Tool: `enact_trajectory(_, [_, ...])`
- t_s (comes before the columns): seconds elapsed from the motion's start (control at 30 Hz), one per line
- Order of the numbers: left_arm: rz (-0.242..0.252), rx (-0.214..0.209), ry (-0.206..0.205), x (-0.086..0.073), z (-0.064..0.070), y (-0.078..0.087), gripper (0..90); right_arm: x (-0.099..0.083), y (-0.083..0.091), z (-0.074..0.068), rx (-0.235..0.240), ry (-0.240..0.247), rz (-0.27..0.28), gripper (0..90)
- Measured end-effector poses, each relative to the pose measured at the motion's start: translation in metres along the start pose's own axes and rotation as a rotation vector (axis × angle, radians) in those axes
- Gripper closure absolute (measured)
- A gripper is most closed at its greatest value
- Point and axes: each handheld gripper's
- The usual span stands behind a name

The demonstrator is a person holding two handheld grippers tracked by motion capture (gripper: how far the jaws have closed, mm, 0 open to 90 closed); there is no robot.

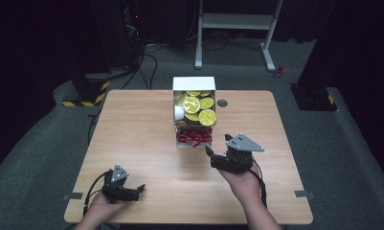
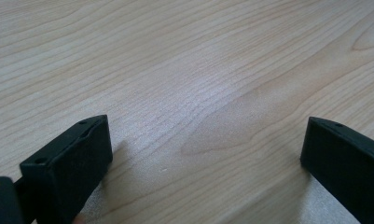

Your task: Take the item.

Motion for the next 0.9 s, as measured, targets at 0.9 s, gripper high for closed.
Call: enact_trajectory(0.9, [-0.001, 0.002, 0.005, 0.000, 0.000, -0.001, 2.5, 0.050, -0.010, -0.011, 0.002, 0.034, 0.067, 24.1])
Point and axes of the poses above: each handheld gripper's, and its own axes: y roughly backward along the jaws, x roughly out of its top, z roughly to its right, and after that the axes turned 14 degrees about -y, right-handed
